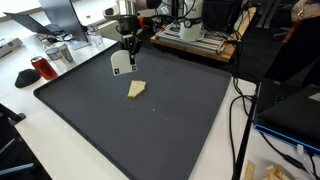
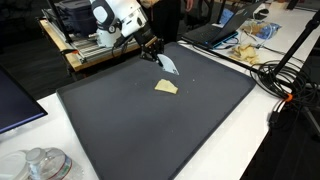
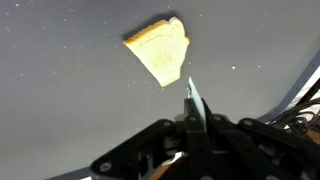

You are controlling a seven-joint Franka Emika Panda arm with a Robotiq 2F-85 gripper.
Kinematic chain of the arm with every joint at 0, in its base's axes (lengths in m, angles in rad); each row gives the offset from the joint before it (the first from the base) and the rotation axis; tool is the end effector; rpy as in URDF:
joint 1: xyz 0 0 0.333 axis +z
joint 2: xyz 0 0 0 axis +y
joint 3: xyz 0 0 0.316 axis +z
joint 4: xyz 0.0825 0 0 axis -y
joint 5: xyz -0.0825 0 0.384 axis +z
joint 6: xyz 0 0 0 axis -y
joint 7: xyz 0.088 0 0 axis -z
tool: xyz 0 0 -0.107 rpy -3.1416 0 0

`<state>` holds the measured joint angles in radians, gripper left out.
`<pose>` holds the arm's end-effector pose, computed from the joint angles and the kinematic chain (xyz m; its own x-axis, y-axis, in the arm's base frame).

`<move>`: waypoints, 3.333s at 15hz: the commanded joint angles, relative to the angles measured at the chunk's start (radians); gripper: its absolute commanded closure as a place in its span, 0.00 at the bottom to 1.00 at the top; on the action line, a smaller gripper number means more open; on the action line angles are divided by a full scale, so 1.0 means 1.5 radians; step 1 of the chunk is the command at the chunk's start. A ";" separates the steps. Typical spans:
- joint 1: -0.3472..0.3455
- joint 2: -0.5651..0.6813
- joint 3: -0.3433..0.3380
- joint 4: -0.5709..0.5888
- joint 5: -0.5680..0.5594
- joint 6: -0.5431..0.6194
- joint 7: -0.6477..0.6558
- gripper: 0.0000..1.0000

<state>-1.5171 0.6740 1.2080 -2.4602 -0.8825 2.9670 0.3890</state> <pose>0.4890 -0.0756 0.2559 0.8983 -0.0944 0.4292 0.0479 -0.9498 -0.3093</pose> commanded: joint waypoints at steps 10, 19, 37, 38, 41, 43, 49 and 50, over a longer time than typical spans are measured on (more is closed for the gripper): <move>0.170 -0.097 -0.061 0.288 0.520 -0.392 -0.304 0.99; 0.630 -0.163 -0.454 0.481 0.507 -0.597 -0.248 0.99; 1.124 -0.150 -0.821 0.511 0.475 -0.617 0.128 0.99; 1.133 -0.156 -0.825 0.497 0.471 -0.606 0.144 0.99; 1.140 -0.179 -0.825 0.436 0.470 -0.546 0.160 0.99; 1.124 -0.195 -0.822 0.390 0.491 -0.509 0.141 0.99; 1.063 -0.225 -0.827 0.278 0.575 -0.415 0.107 0.99; 1.055 -0.224 -0.825 0.270 0.595 -0.408 0.098 0.99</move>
<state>0.0989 0.3835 -0.0377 -1.9720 -0.0810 2.3032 0.5820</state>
